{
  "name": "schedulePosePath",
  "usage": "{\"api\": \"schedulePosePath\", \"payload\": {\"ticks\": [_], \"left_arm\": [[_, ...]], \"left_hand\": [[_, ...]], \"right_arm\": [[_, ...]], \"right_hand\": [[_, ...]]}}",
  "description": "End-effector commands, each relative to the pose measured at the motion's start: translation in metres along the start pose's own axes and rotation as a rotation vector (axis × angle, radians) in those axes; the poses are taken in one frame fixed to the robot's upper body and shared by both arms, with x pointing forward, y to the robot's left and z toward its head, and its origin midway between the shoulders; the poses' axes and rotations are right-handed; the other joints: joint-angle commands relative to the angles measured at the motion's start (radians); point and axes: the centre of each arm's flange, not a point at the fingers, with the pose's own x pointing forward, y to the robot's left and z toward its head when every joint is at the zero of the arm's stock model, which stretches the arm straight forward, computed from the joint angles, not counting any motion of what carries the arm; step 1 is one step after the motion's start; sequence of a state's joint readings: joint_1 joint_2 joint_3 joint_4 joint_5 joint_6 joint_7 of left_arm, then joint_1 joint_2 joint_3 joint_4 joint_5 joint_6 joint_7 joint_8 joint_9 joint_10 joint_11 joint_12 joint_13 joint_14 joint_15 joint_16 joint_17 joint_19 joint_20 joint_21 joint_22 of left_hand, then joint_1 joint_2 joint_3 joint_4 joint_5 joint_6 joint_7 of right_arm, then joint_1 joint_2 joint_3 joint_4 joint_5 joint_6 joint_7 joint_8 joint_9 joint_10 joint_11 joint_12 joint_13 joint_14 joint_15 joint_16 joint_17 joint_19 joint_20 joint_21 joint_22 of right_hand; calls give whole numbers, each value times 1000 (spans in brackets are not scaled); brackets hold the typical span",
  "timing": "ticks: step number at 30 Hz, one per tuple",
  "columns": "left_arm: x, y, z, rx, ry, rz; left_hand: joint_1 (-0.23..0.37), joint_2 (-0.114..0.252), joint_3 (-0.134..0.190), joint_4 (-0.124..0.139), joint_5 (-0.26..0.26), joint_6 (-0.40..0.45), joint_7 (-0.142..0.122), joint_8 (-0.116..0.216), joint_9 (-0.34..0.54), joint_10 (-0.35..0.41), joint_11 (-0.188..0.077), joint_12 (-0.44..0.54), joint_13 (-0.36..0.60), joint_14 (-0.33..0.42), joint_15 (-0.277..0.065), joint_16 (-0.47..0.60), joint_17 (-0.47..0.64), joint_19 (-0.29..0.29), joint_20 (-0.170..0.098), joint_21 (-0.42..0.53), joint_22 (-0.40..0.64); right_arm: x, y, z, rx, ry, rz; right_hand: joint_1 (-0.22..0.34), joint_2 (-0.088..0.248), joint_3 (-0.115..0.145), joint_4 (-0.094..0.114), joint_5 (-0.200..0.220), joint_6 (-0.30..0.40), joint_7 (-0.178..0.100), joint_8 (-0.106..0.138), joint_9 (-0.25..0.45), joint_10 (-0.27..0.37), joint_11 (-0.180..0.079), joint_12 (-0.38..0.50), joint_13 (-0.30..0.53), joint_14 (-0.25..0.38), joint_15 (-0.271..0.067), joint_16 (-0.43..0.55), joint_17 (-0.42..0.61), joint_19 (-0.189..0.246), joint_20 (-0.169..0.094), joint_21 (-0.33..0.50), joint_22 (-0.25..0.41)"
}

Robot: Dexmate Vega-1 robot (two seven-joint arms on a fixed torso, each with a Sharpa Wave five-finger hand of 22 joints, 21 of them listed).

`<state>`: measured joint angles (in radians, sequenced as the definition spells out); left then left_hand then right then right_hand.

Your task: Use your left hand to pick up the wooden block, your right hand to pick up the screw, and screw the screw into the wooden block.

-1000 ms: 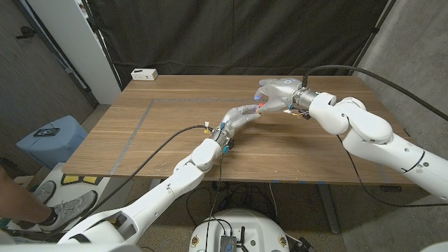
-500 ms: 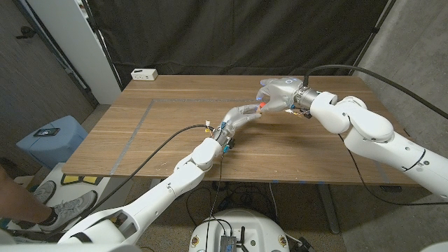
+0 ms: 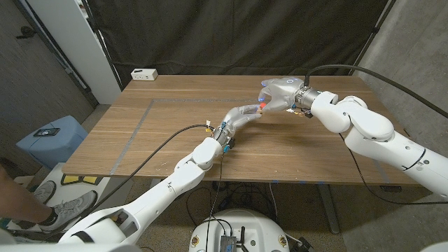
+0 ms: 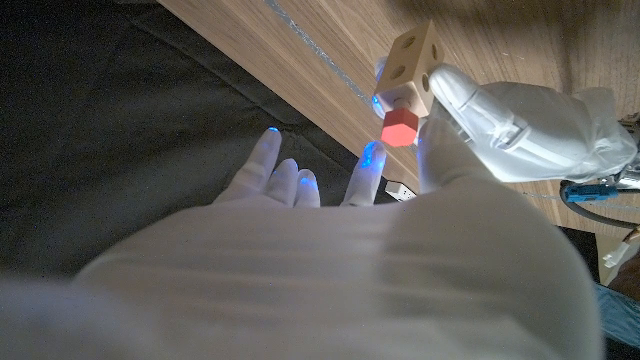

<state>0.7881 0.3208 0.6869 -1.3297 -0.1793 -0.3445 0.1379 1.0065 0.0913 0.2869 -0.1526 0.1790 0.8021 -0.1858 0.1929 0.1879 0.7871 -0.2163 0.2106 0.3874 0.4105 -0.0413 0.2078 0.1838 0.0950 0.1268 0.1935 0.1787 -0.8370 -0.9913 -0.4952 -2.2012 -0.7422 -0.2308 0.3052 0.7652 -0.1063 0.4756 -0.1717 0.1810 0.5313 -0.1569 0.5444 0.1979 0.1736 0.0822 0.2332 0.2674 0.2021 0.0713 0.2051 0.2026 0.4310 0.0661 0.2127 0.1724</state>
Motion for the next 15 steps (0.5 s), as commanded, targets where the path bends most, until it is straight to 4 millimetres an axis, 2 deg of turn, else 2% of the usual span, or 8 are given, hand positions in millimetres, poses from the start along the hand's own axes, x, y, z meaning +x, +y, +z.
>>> {"api": "schedulePosePath", "payload": {"ticks": [1, 15], "left_arm": [[2, -1, -1, 0, 5, -3], [4, -2, -2, 1, 9, -10]], "left_hand": [[3, 6, 7, 2, 7, 10, -3, 6, 2, 10, 0, 4, 5, 7, -78, -3, 3, -3, 7, 8, 3], [2, 5, 9, 1, 6, 8, -3, 5, 2, 11, 0, 4, 5, 8, -77, -3, 2, -2, 8, 8, 3]], "right_arm": [[3, 2, -3, -6, 0, 5], [5, 4, -3, -8, -1, 17]], "right_hand": [[18, 6, 5, 3, -1, 18, 0, 8, 5, 8, -1, 5, 1, 8, -5, 10, 3, 13, 4, 2, 0], [38, 15, 10, 2, 0, 43, -4, 16, 6, 14, -2, 8, 2, 12, -8, 11, 5, 23, -3, 1, 0]]}}
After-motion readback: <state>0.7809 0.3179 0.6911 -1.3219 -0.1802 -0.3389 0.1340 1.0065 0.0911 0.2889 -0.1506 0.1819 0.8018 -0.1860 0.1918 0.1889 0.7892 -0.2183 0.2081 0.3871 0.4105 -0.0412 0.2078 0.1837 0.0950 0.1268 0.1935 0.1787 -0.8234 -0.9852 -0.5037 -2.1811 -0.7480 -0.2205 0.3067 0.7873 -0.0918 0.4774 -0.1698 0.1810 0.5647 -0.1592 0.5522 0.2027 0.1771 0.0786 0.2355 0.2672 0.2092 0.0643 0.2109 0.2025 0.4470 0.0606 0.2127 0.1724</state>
